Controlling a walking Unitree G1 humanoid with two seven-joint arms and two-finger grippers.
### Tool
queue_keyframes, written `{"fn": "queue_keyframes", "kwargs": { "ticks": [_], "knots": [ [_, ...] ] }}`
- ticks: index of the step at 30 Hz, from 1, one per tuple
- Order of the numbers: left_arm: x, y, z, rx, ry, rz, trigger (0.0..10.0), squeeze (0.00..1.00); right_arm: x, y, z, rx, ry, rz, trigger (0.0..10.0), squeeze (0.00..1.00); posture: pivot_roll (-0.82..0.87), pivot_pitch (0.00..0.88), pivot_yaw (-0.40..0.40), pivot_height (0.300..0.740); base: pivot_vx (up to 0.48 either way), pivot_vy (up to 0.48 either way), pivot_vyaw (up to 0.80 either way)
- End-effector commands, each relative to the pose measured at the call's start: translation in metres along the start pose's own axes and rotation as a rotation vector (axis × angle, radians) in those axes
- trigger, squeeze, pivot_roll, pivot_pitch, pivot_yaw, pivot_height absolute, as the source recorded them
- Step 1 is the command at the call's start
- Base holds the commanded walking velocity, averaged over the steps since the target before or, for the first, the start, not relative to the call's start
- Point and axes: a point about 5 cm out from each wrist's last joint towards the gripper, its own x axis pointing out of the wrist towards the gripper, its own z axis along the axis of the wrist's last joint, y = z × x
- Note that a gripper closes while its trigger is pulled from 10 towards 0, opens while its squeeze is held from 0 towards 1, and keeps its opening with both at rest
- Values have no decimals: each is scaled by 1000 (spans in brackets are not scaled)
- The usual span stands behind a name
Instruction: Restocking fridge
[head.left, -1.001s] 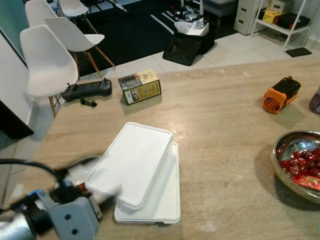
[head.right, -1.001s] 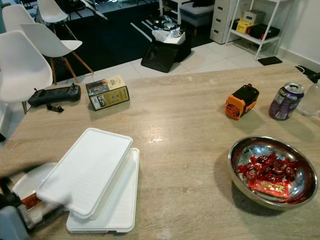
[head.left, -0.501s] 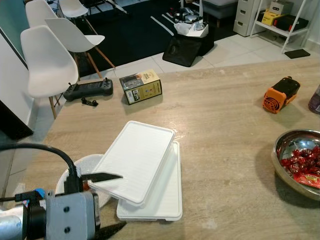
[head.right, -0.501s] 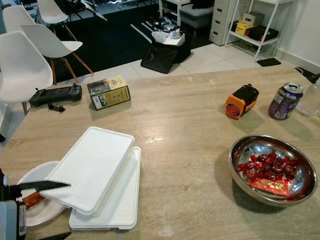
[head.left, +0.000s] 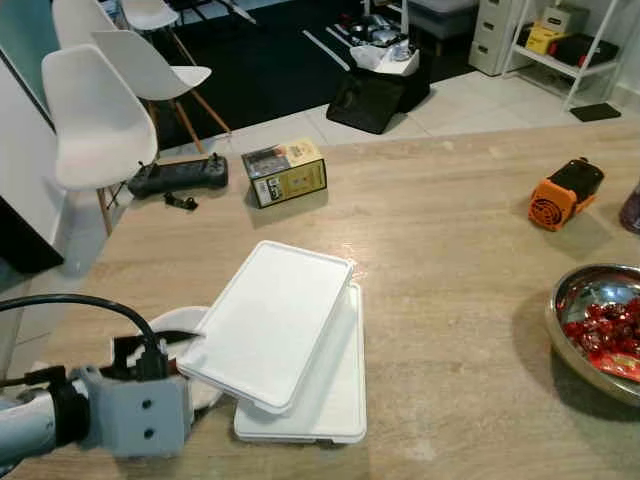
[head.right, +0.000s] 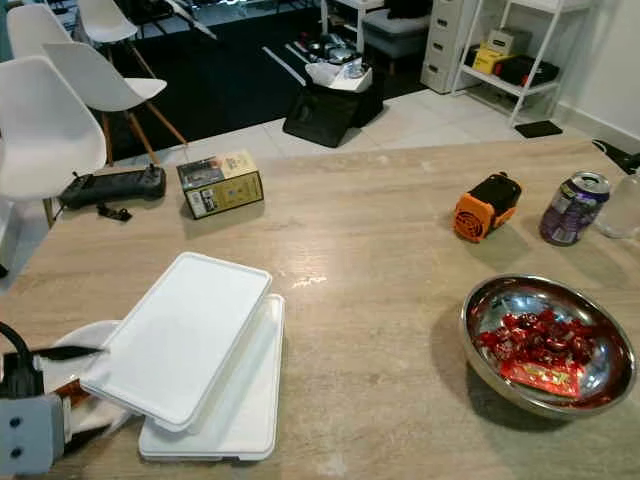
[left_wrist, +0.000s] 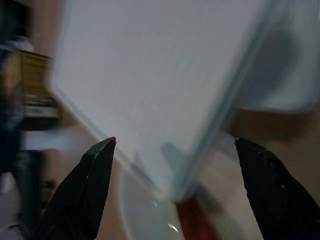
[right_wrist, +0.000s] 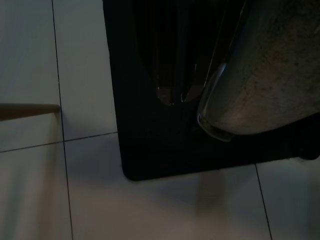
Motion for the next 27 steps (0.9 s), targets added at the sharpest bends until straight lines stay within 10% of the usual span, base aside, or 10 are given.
{"fn": "queue_keyframes", "kwargs": {
  "ticks": [1, 18, 27],
  "knots": [
    [6, -9, -5, 12, -8, 12, 9961, 0, -1, 3, -4, 2, 21, 9, 10000, 0, 112, 113, 62, 740, 0, 0, 0],
    [50, -10, 4, 178, -166, 136, 10000, 0, -1, 3, -5, 0, 22, 10, 10000, 0, 102, 122, 53, 740, 0, 0, 0],
    [56, -15, -26, 277, -8, 108, 10000, 0, -2, 7, -7, 15, 19, 10, 10000, 0, 87, 128, 65, 740, 0, 0, 0]
  ]
}}
